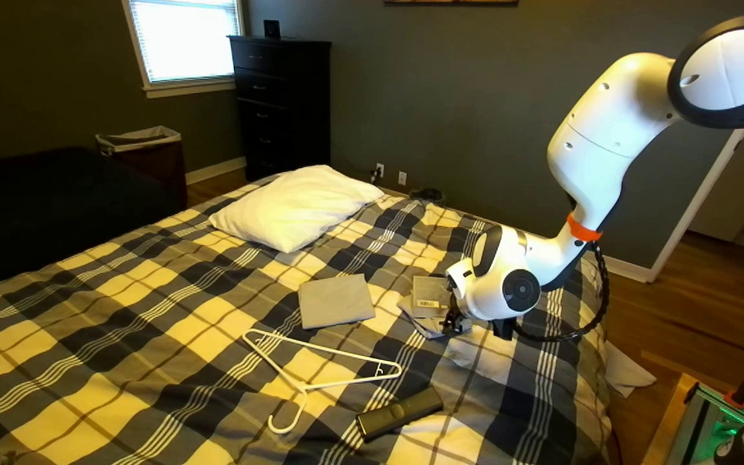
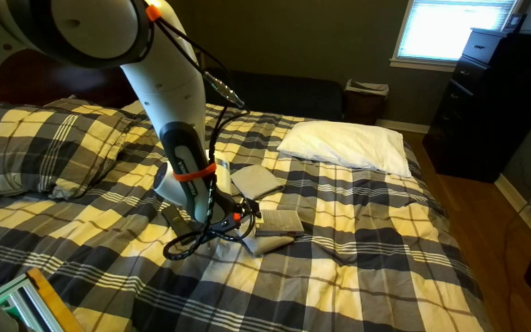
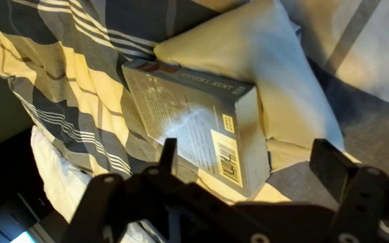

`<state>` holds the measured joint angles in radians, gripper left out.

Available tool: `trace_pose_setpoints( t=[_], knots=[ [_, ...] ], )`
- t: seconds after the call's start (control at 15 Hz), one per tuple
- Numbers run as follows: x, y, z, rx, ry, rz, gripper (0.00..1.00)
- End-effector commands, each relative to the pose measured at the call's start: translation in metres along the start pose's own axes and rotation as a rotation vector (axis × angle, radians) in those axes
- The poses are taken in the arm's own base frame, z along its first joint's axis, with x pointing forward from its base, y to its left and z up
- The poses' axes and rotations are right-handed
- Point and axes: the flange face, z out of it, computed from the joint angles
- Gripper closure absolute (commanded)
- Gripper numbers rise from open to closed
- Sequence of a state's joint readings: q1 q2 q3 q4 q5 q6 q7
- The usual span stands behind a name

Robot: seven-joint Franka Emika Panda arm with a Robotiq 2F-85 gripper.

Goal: Remove the cloth from on top of the book, then move the book to the left

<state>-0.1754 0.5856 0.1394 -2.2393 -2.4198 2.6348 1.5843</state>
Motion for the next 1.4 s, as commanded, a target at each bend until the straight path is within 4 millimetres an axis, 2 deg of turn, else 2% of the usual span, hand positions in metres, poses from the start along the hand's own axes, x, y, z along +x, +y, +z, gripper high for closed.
trace_pose_setpoints(
  t=[0.0, 0.33, 0.67, 1.0, 1.33],
  knots=[
    [-0.02, 0.008, 0.004, 0.038, -0.031, 0.002, 0.0],
    [-0.043, 0.033, 0.026, 0.02, -0.065, -0.007, 0.0],
    [-0.039, 0.046, 0.05, 0.013, -0.069, -0.016, 0.0],
    [-0.018, 0.039, 0.054, 0.112, -0.032, -0.05, 0.0],
    [-0.008, 0.026, 0.054, 0.221, -0.027, -0.107, 0.0]
  ],
)
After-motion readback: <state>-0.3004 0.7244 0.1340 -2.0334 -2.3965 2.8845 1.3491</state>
